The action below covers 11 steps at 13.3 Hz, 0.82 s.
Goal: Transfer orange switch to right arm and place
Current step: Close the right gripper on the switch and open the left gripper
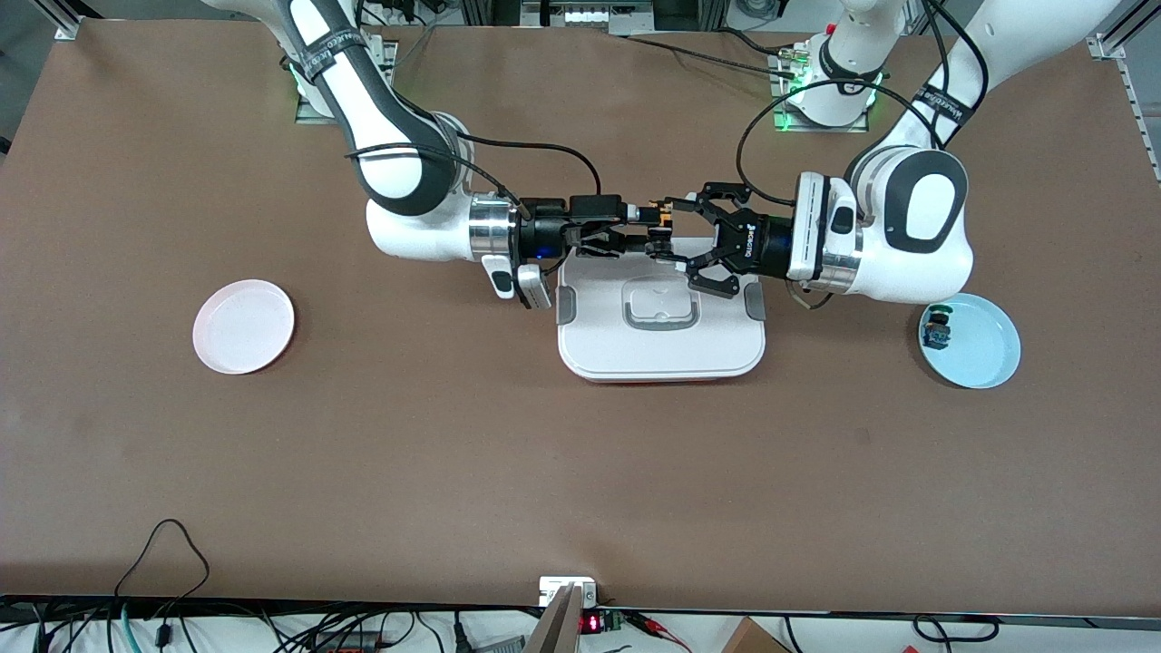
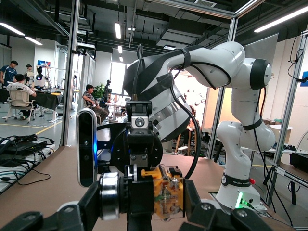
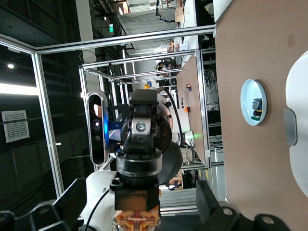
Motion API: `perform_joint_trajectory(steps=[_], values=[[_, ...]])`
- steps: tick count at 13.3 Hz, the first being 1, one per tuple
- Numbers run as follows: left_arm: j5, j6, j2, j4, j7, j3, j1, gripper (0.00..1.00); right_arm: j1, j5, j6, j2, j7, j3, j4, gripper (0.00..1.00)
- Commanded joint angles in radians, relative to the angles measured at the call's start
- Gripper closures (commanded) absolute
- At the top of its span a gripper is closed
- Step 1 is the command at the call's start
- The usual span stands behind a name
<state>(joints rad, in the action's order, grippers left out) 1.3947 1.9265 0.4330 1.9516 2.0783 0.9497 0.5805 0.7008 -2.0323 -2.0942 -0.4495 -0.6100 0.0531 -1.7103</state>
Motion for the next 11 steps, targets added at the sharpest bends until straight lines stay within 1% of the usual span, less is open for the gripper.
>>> perform_joint_trajectory(steps=[1,7,8,9,10,11], values=[[0.043,0.006,-0.025,0.016,0.029,0.015,0.013,1.0,0.006,-0.026,-0.01,0.003,-0.025,0.002,0.0,0.01],[0.043,0.006,-0.025,0.016,0.029,0.015,0.012,0.99,0.022,-0.029,-0.01,0.003,-0.024,0.002,0.001,0.05],[0.043,0.005,-0.025,0.016,0.029,0.015,0.012,0.99,0.02,-0.026,-0.009,0.003,-0.025,0.002,0.001,0.13],[0.043,0.005,-0.025,0.016,0.029,0.015,0.012,0.99,0.02,-0.026,-0.012,0.011,-0.025,0.002,0.0,0.32],[0.043,0.005,-0.025,0.016,0.029,0.014,0.012,0.98,0.019,-0.026,-0.032,0.017,-0.025,0.002,-0.002,0.55],[0.043,0.005,-0.025,0.016,0.029,0.014,0.012,0.98,0.017,-0.026,-0.043,0.026,-0.005,0.002,-0.002,0.89]])
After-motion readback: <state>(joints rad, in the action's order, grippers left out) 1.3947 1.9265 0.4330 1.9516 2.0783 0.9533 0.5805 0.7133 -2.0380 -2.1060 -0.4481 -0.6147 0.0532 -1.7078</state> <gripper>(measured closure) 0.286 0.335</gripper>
